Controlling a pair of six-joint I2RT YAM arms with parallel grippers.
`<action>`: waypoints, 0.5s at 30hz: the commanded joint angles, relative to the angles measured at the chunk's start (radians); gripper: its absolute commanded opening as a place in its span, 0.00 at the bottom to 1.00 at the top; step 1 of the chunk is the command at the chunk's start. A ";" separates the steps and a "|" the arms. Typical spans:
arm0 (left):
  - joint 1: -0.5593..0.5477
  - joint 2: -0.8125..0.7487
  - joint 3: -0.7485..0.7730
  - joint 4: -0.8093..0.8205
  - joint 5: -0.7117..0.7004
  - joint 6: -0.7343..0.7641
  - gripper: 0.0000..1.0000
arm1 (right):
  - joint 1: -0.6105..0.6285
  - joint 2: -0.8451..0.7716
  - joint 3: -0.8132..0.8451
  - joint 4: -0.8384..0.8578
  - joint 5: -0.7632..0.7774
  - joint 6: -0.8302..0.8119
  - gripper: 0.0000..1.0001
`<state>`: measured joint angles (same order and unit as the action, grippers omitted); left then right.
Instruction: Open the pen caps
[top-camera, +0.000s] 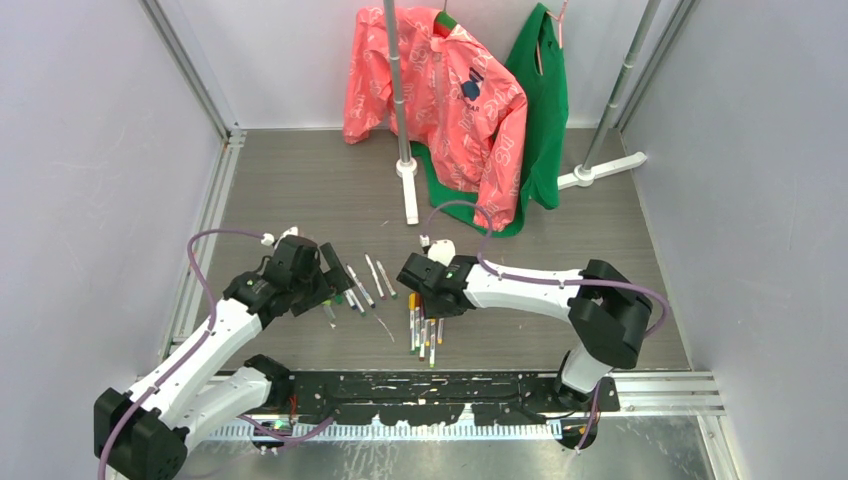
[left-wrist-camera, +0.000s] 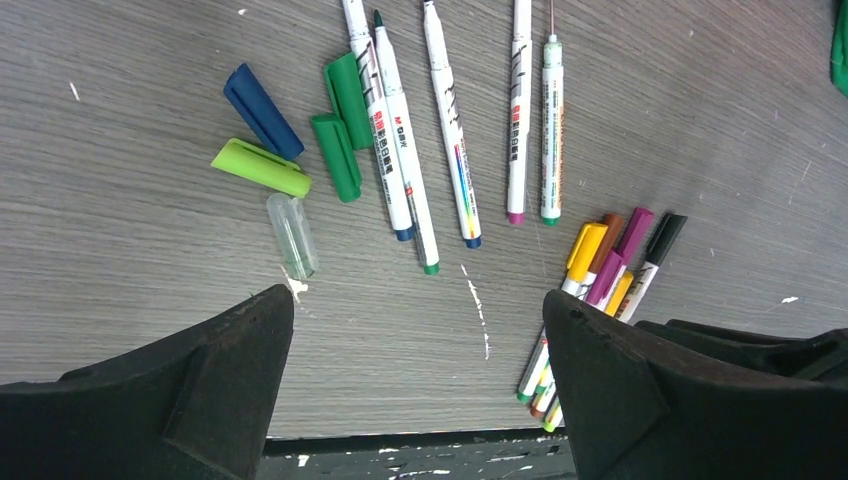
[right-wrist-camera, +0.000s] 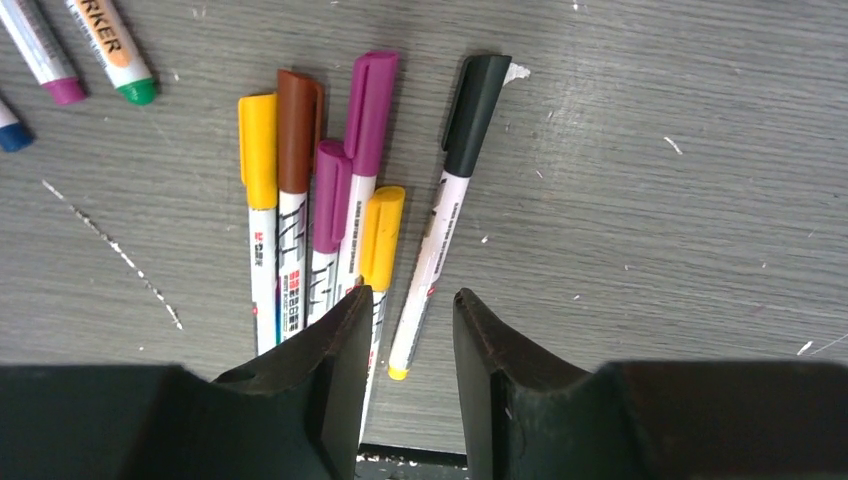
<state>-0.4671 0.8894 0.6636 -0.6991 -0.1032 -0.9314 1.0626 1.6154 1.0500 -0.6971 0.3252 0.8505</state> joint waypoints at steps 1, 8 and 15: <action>-0.004 -0.020 0.046 -0.006 -0.001 0.047 0.94 | 0.003 0.010 0.017 0.006 0.059 0.083 0.41; -0.004 -0.010 0.049 0.010 -0.001 0.063 0.93 | 0.003 0.047 -0.010 0.039 0.049 0.108 0.41; -0.004 0.008 0.078 0.013 0.005 0.081 0.93 | 0.003 0.042 -0.014 0.039 0.059 0.128 0.40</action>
<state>-0.4675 0.8974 0.6827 -0.7082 -0.1032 -0.8799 1.0630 1.6695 1.0401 -0.6804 0.3408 0.9432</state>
